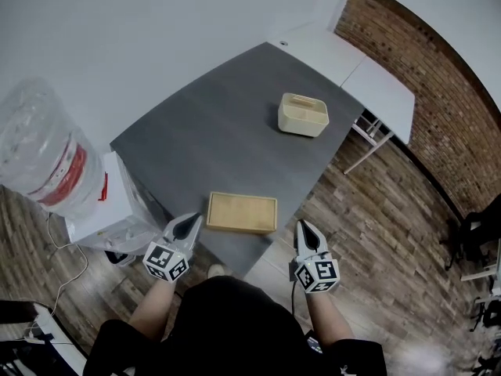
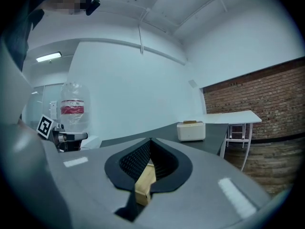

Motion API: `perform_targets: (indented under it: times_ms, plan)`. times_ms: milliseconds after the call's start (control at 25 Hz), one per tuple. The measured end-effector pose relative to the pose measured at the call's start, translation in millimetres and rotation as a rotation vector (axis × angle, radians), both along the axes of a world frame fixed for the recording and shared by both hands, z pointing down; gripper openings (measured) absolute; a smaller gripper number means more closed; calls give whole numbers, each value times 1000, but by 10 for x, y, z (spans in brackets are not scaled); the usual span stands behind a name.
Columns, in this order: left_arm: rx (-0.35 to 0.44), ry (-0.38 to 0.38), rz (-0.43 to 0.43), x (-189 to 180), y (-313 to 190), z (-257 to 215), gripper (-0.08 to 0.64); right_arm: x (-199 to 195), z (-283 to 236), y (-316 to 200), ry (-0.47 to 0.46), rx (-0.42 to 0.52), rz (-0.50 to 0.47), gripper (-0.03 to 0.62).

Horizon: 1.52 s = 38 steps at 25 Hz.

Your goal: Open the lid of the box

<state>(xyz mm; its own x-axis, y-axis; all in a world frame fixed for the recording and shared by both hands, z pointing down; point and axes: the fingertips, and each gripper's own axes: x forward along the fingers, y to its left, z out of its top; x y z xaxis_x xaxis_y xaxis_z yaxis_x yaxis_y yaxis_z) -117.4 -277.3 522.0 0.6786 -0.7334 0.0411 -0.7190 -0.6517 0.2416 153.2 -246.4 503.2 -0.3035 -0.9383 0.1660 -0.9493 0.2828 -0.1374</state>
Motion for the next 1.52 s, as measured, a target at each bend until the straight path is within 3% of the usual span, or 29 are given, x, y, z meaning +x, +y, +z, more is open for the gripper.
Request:
perform_targets:
  times_ms: [280, 680, 800, 1000, 1200, 1520]
  plan:
    - [-131, -87, 7, 24, -171, 373, 0, -152, 138, -43, -4, -39, 34, 3]
    - [-341, -64, -63, -34, -311, 802, 1, -127, 418, -90, -18, -132, 39, 3]
    - [-388, -61, -61, 25, -320, 887, 37, -45, 508, -149, -20, -163, 42, 3]
    - [-405, -63, -106, -21, -356, 953, 60, -39, 655, -225, -31, -204, 31, 3]
    - [-418, -69, -99, 17, -343, 994, 60, -85, 800, -248, -60, -252, 1, 5]
    - [-434, -85, -65, 104, -317, 1046, 63, -229, 1086, -333, -120, -368, -10, 108]
